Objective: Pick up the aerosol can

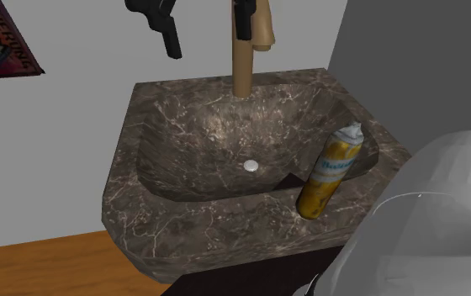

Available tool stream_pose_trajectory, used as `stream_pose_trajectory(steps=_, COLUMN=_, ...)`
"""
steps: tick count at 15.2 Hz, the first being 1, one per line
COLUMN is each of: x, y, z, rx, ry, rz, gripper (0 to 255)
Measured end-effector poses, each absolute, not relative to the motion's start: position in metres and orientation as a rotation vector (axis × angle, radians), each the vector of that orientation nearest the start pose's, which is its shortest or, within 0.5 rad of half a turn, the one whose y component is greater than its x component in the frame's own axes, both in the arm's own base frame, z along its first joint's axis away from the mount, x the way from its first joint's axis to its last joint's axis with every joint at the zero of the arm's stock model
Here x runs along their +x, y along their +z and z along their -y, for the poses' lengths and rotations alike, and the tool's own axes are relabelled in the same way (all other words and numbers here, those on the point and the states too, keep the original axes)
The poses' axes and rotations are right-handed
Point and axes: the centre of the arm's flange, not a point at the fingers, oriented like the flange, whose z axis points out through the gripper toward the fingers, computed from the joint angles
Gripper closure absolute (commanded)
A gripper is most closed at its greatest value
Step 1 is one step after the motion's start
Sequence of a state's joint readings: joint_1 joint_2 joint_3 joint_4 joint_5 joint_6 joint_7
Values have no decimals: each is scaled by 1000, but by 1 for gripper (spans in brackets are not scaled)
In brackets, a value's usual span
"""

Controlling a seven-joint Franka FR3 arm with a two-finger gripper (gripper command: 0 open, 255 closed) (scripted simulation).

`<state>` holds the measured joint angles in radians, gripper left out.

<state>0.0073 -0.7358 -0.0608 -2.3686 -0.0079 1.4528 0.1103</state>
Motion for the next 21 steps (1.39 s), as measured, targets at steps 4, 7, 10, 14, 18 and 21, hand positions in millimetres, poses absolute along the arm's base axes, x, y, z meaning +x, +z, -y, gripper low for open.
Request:
stream_pose_trajectory(steps=4, x=283, y=549, z=41, rx=-3090, ry=250, rz=-331, gripper=0)
stream_pose_trajectory(steps=7, x=256, y=535, z=66, rx=-3077, ry=201, rz=-478, gripper=0)
stream_pose_trajectory(steps=10, x=224, y=517, z=88, rx=-3057, ry=152, rz=-628, gripper=0)
stream_pose_trajectory(steps=14, x=180, y=492, z=117, rx=-3016, ry=82, rz=-826, gripper=0)
stream_pose_trajectory(steps=18, x=137, y=473, z=136, rx=-2968, ry=20, rz=-1004, gripper=0)
stream_pose_trajectory(steps=21, x=131, y=458, z=137, rx=-2960, ry=10, rz=-1031, gripper=0)
